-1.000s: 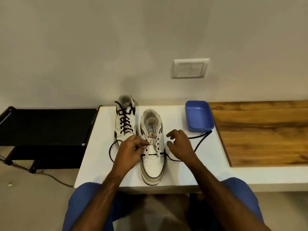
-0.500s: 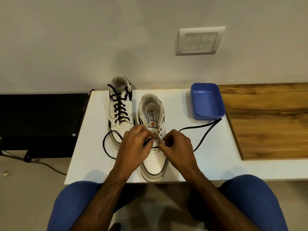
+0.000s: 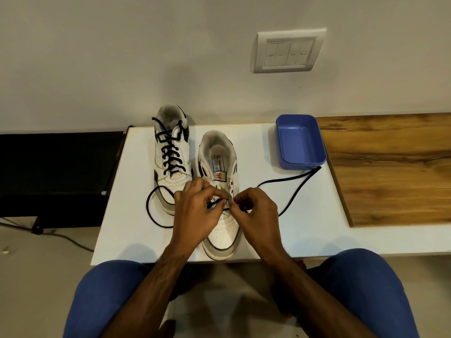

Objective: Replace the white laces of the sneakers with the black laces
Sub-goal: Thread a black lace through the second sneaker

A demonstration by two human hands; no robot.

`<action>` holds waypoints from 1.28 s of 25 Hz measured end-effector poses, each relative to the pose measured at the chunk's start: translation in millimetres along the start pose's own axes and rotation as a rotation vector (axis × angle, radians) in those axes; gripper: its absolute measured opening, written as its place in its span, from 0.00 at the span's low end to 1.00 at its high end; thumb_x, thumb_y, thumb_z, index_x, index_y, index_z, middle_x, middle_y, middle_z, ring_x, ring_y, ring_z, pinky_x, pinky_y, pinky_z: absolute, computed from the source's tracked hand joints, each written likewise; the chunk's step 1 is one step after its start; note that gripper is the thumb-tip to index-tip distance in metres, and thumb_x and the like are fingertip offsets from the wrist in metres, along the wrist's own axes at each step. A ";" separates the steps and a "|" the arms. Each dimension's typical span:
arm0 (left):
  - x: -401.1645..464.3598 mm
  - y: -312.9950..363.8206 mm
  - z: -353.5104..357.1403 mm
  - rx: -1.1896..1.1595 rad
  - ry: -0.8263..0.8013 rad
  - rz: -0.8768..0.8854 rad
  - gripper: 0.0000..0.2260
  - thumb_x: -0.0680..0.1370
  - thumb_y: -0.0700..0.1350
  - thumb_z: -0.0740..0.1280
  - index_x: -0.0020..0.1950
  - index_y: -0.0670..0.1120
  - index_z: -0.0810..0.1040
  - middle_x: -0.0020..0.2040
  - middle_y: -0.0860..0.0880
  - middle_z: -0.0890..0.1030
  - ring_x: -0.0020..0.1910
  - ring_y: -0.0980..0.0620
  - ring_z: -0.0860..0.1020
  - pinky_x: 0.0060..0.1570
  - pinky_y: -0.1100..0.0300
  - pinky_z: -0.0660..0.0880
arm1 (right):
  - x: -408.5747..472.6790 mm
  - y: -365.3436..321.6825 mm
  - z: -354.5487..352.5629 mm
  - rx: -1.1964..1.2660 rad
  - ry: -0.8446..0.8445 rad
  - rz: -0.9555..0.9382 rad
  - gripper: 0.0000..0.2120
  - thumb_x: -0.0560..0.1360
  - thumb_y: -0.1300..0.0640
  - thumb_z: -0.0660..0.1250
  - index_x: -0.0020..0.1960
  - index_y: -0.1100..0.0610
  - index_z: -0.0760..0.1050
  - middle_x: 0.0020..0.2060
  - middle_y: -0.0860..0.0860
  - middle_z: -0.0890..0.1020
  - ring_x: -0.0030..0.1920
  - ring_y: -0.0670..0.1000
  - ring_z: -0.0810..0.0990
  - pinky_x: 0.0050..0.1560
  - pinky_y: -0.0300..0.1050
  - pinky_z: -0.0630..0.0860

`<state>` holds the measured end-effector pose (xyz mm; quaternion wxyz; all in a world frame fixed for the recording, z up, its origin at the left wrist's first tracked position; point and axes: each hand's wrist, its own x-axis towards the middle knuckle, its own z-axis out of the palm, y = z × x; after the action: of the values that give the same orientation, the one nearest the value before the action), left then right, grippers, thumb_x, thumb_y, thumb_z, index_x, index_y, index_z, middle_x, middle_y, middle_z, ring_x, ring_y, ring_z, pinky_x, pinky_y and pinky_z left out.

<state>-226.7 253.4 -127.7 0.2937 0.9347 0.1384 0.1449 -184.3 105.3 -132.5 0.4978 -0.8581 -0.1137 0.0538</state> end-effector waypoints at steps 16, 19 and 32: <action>-7.2 -0.9 13.2 0.046 0.079 0.039 0.06 0.73 0.43 0.76 0.47 0.52 0.83 0.47 0.54 0.75 0.52 0.49 0.74 0.50 0.51 0.64 | -3.4 1.8 0.4 0.045 -0.009 0.024 0.07 0.75 0.48 0.74 0.49 0.51 0.79 0.42 0.42 0.80 0.45 0.42 0.80 0.44 0.31 0.76; -8.2 0.5 13.6 0.011 0.110 0.003 0.06 0.73 0.44 0.77 0.47 0.54 0.84 0.45 0.56 0.74 0.51 0.51 0.73 0.49 0.51 0.64 | 1.1 3.7 -5.1 0.136 -0.059 0.083 0.07 0.75 0.49 0.74 0.49 0.52 0.81 0.43 0.43 0.82 0.46 0.41 0.81 0.45 0.31 0.76; -2.3 -6.9 2.6 0.073 0.041 0.021 0.15 0.70 0.61 0.77 0.54 0.61 0.82 0.56 0.54 0.70 0.56 0.51 0.69 0.54 0.48 0.66 | 29.1 -6.7 -36.7 0.806 -0.104 0.266 0.05 0.84 0.61 0.57 0.50 0.58 0.68 0.44 0.55 0.86 0.38 0.52 0.82 0.37 0.41 0.75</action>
<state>-229.0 256.7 -134.3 0.2552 0.9429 0.1396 0.1621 -149.5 84.8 -107.7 0.7756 -0.5984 0.0033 0.2009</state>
